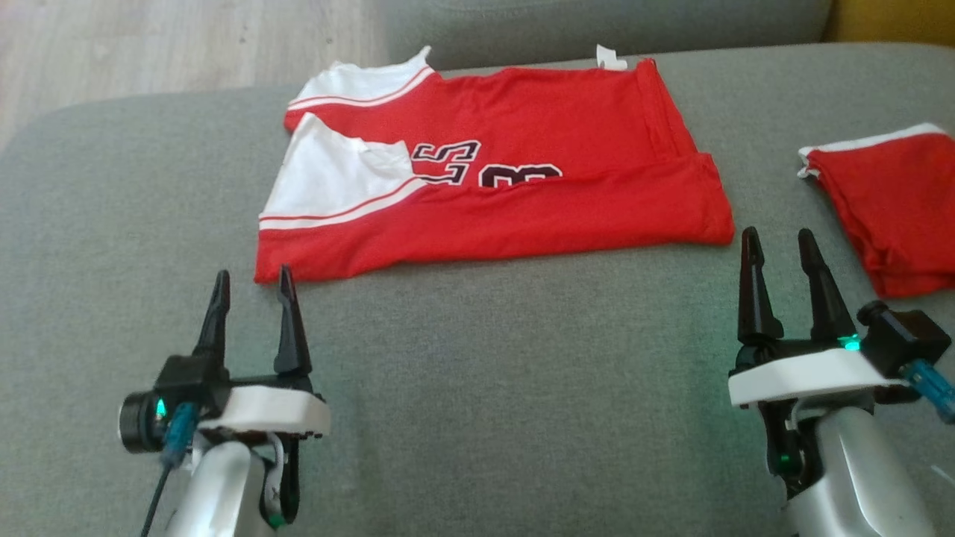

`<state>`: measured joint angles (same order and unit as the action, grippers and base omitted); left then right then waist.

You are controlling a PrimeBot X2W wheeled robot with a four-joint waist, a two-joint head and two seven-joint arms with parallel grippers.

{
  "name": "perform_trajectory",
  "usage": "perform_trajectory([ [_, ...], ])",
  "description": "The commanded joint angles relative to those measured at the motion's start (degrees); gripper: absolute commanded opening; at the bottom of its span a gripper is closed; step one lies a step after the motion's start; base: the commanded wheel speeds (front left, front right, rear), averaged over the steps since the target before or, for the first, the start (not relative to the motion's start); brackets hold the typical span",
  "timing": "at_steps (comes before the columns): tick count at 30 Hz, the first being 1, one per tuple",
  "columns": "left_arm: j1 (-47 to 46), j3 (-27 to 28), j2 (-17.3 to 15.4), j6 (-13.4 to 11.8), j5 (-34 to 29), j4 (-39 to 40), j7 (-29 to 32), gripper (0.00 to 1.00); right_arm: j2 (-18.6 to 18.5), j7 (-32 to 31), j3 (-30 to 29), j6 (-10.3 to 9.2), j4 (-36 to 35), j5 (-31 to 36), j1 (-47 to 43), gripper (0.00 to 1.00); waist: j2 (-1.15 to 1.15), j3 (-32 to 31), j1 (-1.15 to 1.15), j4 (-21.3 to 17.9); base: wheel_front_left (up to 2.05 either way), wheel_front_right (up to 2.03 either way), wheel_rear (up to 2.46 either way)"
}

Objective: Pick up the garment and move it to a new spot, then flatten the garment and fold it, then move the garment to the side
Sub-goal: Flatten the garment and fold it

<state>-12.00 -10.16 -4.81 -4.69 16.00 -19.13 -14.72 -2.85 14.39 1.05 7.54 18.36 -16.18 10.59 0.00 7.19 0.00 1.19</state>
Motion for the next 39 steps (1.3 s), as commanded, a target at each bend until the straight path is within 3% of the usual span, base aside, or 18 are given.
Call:
perform_trajectory([
  [1, -3.8, 2.2, -0.3, -0.1, -0.9, -0.9, -0.3, 1.00, 0.0, 0.6, 1.6, -0.05, -2.3, -0.6, 1.9, 1.00, 0.00, 0.9, 0.00, -0.5, 0.00, 0.00, 0.00],
  [10, -13.9, 2.5, -2.2, -1.1, -1.5, -19.0, 3.2, 1.00, 0.0, 0.6, 2.7, -0.05, -2.9, -1.2, 3.2, 1.00, 0.00, 5.8, 0.00, -2.9, 0.00, 0.00, 0.00],
  [16, -19.2, 4.1, -4.3, -1.9, -0.7, -26.4, 3.6, 1.00, 0.0, 0.6, 2.2, -0.05, -3.2, -1.4, 4.8, 1.00, 0.00, 8.3, 0.00, -4.2, 0.00, 0.00, 0.00],
  [23, -21.9, 2.7, -5.0, -0.4, -0.5, -34.8, 9.2, 1.00, 0.0, 0.6, 1.5, -0.05, -3.2, -1.8, 5.7, 1.00, 0.00, 9.0, 0.00, -4.8, 0.00, 0.00, 0.00],
  [24, -22.1, 2.5, -4.9, -0.1, -0.5, -35.6, 10.0, 0.93, 0.0, 0.6, 1.5, -0.05, -3.0, -1.9, 5.7, 1.00, 0.00, 9.0, 0.00, -4.7, 0.00, 0.00, 0.00],
  [25, -22.3, 2.2, -4.7, 0.2, -0.4, -36.1, 10.4, 0.36, 0.0, 0.6, 1.6, -0.05, -2.4, -1.8, 5.8, 1.00, 0.00, 9.0, 0.00, -4.6, 0.00, 0.00, 0.00],
  [26, -22.5, 2.1, -4.6, 0.4, -0.3, -36.4, 10.4, 0.00, 0.0, 0.6, 2.0, -0.05, -1.6, -1.4, 6.0, 1.00, 0.00, 8.9, 0.00, -4.4, 0.00, 0.00, 0.00],
  [30, -23.6, 1.7, -4.2, 0.8, -0.3, -36.0, 7.3, 0.00, 0.0, 0.0, 2.5, -0.05, 3.6, 0.1, 7.9, 1.00, 0.00, 8.5, 0.00, -3.4, 0.00, 0.00, 0.00],
  [39, -26.8, 0.6, -3.0, 1.6, -1.2, -29.5, 0.5, 0.00, 0.0, -8.6, -2.2, -0.05, 17.0, 3.1, 17.5, 1.00, 0.00, 8.4, 0.00, -0.7, 0.00, 0.00, 0.00],
])
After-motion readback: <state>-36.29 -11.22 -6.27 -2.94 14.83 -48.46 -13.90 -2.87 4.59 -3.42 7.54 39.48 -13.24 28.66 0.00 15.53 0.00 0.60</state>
